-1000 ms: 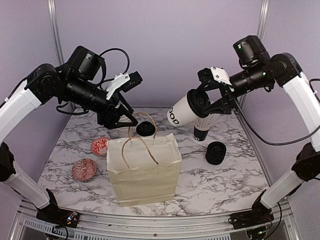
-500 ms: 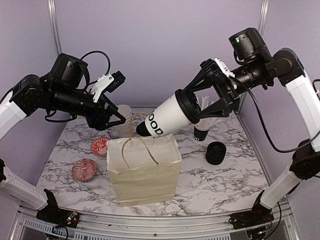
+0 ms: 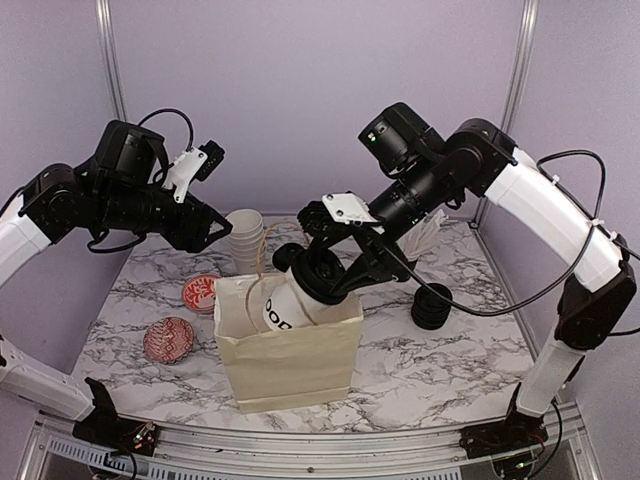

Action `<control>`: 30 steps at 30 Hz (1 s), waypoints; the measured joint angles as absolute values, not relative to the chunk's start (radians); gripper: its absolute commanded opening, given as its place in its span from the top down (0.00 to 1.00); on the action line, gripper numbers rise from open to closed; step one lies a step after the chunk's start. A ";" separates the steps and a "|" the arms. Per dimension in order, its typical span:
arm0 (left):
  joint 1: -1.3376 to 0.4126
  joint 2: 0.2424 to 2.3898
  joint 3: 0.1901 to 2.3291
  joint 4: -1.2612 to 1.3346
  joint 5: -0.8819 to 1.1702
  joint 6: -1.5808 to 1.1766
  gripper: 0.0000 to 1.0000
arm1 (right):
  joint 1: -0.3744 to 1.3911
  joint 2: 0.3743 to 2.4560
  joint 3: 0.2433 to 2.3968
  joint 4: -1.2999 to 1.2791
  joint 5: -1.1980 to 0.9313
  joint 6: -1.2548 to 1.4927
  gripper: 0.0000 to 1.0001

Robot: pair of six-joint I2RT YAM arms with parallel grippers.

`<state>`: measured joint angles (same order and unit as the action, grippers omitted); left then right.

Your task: Pack the takeout coffee

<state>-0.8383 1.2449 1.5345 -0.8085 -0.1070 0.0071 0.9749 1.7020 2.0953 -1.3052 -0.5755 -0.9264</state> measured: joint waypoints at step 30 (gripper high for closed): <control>-0.688 1.230 1.212 -0.556 0.012 -0.028 0.35 | 1.160 1.907 2.187 -1.363 -0.016 -0.970 0.40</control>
<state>-0.6884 1.2297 1.2121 -0.5556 0.0120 -0.0284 1.1603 1.9068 2.1868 -1.3632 -0.0162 -0.9703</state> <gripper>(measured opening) 0.654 0.681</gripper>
